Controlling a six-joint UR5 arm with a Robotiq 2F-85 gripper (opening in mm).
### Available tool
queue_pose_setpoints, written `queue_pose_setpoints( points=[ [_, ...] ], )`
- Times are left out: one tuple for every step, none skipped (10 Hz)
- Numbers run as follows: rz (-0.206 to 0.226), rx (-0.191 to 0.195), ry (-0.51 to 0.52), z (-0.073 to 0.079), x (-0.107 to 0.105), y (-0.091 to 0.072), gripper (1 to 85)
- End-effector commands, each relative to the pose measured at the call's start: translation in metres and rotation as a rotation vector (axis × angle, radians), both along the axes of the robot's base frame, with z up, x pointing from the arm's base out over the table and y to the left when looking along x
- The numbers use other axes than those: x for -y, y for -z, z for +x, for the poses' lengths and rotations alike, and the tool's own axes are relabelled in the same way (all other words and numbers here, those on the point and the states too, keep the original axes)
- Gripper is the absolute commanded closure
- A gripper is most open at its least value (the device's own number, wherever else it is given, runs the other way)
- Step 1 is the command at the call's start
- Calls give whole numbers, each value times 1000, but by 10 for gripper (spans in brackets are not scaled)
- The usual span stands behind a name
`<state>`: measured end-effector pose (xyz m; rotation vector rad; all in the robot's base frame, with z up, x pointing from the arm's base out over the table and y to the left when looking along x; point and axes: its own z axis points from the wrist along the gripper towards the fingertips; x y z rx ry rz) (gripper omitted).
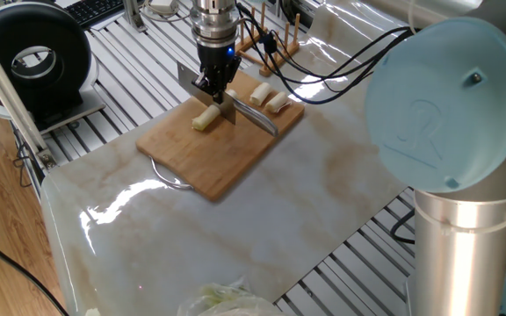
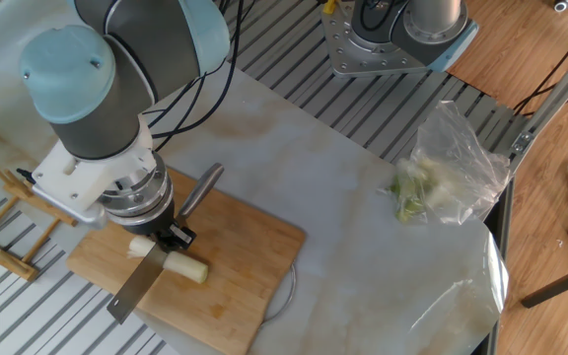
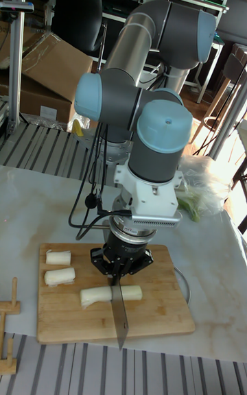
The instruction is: Chop the scallions
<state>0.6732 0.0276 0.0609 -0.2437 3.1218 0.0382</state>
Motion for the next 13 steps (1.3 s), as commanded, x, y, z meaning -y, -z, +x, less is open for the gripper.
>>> queue_pose_setpoints(
  points=[
    [-6,-10,-2,-4,3,3,843],
    [-35,-8,8,-8,7,9,843],
    [-46,-19,13,-11,7,9,843],
    [-29,-62,8,-17,5,0,843],
    [-27,-96,1,-20,4,-11,843],
    [-32,-103,2,-20,2,-15,843],
    [-41,-94,4,-20,0,-11,843],
    [-38,-76,-3,-20,3,-2,843],
    [-52,-71,-8,-22,10,4,843],
    [-47,-64,-19,-24,14,11,843],
    [-52,-62,-18,-27,16,16,843],
    [-58,-64,-13,-29,14,17,843],
    [-55,-76,-10,-32,13,16,843]
  ],
)
